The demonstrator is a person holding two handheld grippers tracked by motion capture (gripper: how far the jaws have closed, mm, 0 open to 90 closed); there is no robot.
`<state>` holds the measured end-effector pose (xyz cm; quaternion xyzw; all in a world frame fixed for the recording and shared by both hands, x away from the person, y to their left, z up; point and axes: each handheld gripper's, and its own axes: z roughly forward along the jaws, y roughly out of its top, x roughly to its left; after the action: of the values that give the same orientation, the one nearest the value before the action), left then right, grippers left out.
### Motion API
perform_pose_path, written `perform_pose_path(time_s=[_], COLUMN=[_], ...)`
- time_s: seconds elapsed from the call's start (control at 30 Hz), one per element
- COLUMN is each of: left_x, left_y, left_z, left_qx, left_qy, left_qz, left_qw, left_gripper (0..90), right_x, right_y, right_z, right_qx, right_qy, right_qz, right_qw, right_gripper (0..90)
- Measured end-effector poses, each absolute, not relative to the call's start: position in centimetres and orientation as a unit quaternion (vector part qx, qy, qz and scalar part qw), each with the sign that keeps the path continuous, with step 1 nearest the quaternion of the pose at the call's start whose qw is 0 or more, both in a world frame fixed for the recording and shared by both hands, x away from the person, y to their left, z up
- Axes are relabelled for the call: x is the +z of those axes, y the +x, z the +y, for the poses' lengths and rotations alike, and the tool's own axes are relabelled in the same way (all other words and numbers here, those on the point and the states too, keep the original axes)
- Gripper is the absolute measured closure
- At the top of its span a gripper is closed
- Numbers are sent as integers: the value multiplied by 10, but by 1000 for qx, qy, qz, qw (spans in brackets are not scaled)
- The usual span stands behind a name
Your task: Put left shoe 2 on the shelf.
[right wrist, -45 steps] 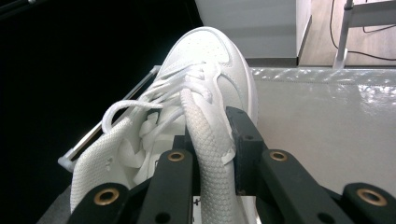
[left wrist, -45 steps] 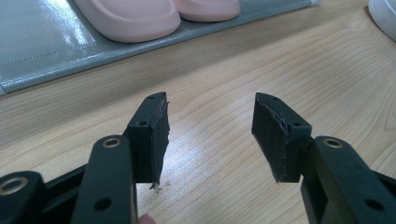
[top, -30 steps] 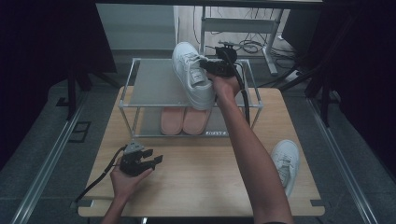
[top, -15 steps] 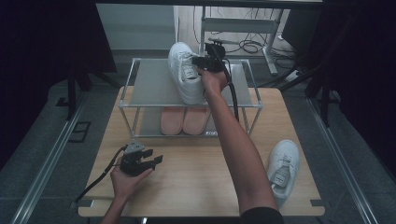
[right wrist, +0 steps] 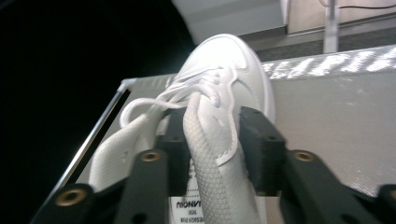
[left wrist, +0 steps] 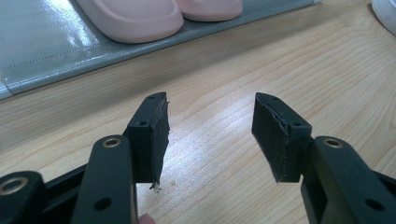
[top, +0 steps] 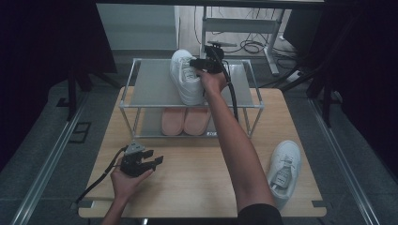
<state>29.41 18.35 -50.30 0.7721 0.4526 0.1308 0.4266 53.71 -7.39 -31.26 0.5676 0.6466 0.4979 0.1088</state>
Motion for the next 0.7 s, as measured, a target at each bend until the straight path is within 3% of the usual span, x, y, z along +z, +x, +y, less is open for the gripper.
perform_pose_path(time_s=[0.13,0.33,0.7], left_x=[-503,-503,-502], left_y=[294,293,292], left_z=[183,182,183], left_qx=[129,129,135], left_qy=[772,771,770], left_qz=[453,454,454], left_qw=[426,427,428], left_gripper=[464,464,464], right_x=[-306,-298,-305], right_y=[532,513,474], right_z=[-79,-92,-118], right_qx=[504,511,507], right_qy=[545,514,480], right_qz=[659,674,694], right_qw=[120,144,177], right_gripper=[560,578,784])
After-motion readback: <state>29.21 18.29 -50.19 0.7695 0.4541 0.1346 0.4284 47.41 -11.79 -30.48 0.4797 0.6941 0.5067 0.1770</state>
